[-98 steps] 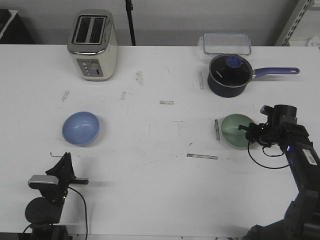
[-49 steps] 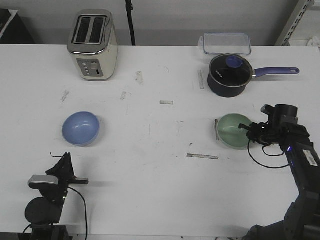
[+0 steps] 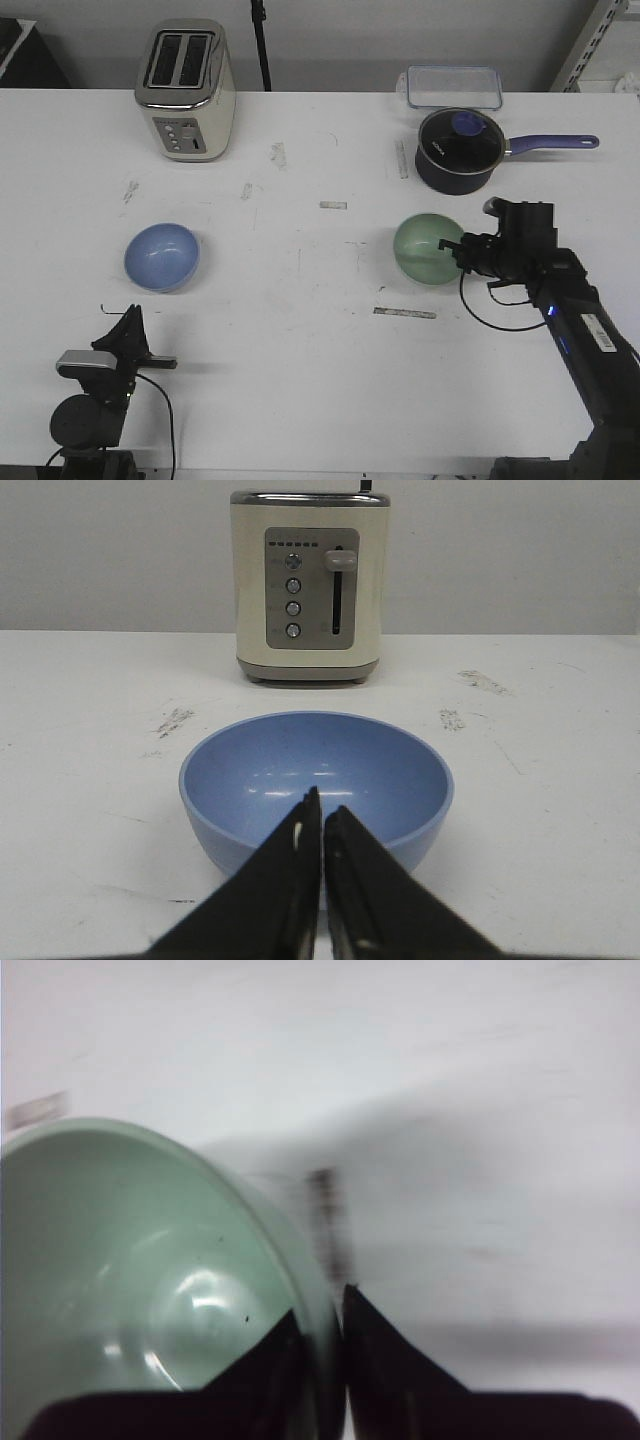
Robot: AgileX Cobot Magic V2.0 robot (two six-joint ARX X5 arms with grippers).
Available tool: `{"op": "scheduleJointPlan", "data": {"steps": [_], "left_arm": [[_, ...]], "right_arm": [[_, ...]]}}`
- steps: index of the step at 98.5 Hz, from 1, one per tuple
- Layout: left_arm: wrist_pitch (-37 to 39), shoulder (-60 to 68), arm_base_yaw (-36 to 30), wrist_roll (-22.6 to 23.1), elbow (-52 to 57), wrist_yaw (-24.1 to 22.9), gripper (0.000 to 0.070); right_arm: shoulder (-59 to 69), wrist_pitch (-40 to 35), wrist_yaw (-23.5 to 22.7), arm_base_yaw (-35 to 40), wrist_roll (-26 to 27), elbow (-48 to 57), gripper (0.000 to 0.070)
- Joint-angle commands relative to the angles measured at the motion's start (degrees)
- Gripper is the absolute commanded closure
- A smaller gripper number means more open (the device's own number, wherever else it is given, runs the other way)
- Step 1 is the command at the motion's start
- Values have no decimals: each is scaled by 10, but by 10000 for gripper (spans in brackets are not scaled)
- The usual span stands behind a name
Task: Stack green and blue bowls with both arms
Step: 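Slide the green bowl with the right gripper toward the table center, then open the right gripper and lift it off the green bowl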
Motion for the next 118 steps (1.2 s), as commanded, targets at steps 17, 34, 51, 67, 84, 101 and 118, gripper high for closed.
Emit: {"op": "scheduleJointPlan", "data": {"steps": [17, 34, 51, 67, 84, 101, 118], "left_arm": [[7, -1, 1, 5, -13, 1, 698], [8, -1, 1, 5, -13, 1, 698], [7, -1, 1, 5, -13, 1, 698], [7, -1, 1, 5, -13, 1, 698], [7, -1, 1, 5, -13, 1, 698], [7, -1, 1, 5, -13, 1, 698], [7, -1, 1, 5, -13, 1, 699]], "right_arm": [[12, 30, 29, 105, 94, 5, 685], [26, 34, 85, 184, 162, 5, 685], [50, 58, 93, 243, 221, 5, 685], [74, 86, 94, 279, 258, 5, 685], [93, 98, 133, 304, 290, 5, 686], [98, 98, 158, 315, 291, 5, 686], [98, 97, 165, 319, 291, 5, 685]]}}
